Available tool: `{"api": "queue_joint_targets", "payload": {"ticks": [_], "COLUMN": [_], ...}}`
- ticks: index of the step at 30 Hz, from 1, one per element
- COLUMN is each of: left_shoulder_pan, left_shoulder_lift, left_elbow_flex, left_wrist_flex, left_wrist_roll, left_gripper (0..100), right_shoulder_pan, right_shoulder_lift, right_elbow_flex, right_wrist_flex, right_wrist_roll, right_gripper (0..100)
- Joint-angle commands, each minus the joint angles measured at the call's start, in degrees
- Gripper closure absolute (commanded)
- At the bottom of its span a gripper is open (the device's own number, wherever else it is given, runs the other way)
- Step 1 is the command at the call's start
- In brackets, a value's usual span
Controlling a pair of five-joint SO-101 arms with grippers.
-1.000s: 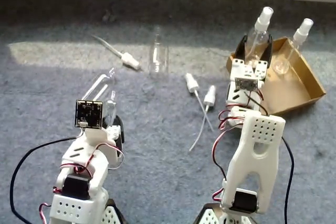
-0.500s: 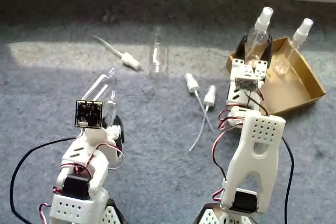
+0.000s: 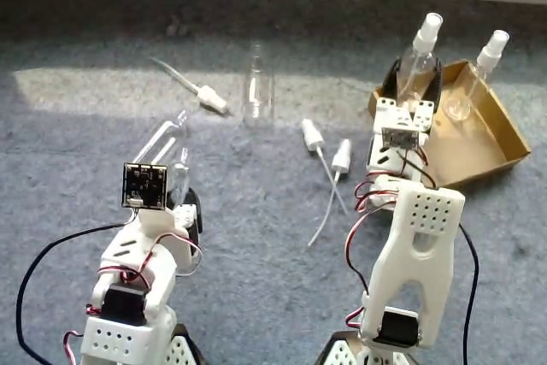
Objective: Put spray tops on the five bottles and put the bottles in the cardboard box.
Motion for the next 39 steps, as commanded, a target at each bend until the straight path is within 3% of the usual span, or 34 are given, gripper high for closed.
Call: {"api": "queue_joint_targets", "payload": {"ticks": [1,12,18,39], "left_shoulder_pan": [-0.6,-0.6,-0.6,-0.6], "left_shoulder_lift": [-0.4,-0.4,-0.4,-0.4], "left_elbow_flex": [1.3,1.3,1.3,1.3], "left_wrist_flex": [-1.1,-1.2,-1.2,-1.4], "left_wrist_roll": [-0.8,-0.8,-0.8,-0.8], "left_gripper": [99,99,99,99], "right_shoulder_pan": [1.5,2.6,2.2,2.6], "right_shoulder_lift": [1.0,0.9,1.0,0.3], "right_elbow_flex": [2.1,2.1,2.1,5.4], "right_wrist_flex": [0.7,0.9,1.0,1.1], "right_wrist_roll": [0.6,1.0,7.6,7.6], "right_gripper": [88.8,88.5,88.5,88.5]}}
